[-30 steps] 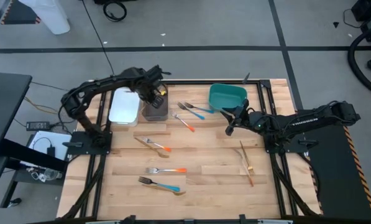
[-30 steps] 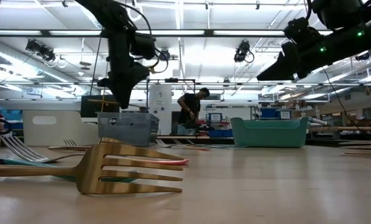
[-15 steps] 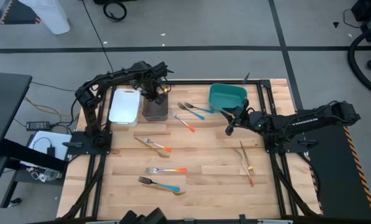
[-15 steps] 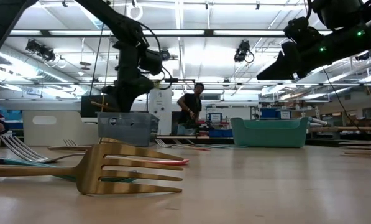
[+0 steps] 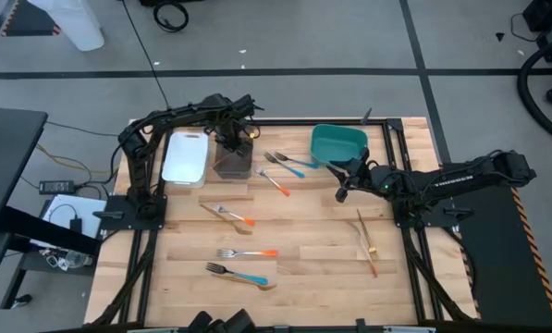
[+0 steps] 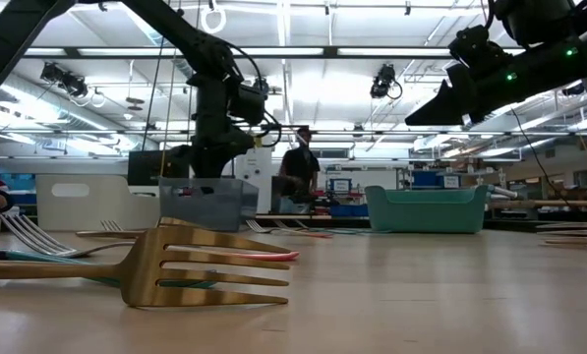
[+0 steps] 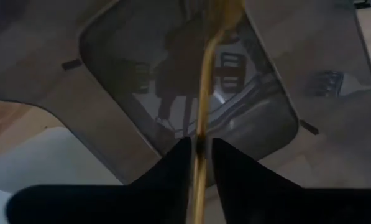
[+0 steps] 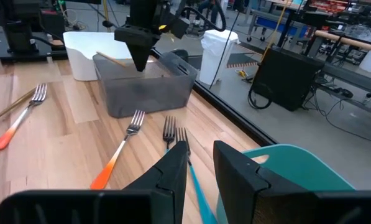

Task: Sort silverware by color (type)
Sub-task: Put the top gold fork into the black bin, then put the top left gold fork into the black bin

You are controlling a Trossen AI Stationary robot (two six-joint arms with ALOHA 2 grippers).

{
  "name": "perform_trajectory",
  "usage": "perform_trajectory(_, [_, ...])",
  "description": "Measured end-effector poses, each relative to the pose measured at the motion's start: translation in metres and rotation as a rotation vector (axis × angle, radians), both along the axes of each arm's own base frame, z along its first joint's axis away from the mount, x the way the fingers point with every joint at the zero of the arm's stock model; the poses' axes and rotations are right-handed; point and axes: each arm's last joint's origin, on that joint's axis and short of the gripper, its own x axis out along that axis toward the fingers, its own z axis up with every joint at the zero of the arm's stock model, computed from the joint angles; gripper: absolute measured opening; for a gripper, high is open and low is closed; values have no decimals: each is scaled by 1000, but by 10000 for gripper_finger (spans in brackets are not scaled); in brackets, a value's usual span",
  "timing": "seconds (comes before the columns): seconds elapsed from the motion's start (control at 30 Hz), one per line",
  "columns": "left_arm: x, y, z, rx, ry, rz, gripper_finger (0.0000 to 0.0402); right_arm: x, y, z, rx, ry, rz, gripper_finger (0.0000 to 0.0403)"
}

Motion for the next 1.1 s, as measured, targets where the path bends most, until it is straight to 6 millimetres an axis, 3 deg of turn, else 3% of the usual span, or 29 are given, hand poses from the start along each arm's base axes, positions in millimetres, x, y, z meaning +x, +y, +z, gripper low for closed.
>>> perform_trajectory(0.2, [1, 1, 4, 7, -8, -10, 125, 0, 0, 0, 0, 0, 0, 91])
perform_trajectory(0.43, [17, 3, 36, 69, -83, -39, 134, 0, 0, 0, 1, 0, 3, 91])
perform_trajectory(0.6, [35, -9, 56, 112, -147, -94, 134, 0, 0, 0, 1, 0, 3, 91])
perform_trajectory(0.9, [68, -45, 55, 195, -201, -223, 134, 0, 0, 0, 12, -5, 16, 91])
perform_trajectory(1.1, [83, -59, 47, 208, -222, -268, 134, 0, 0, 0, 12, -6, 16, 91])
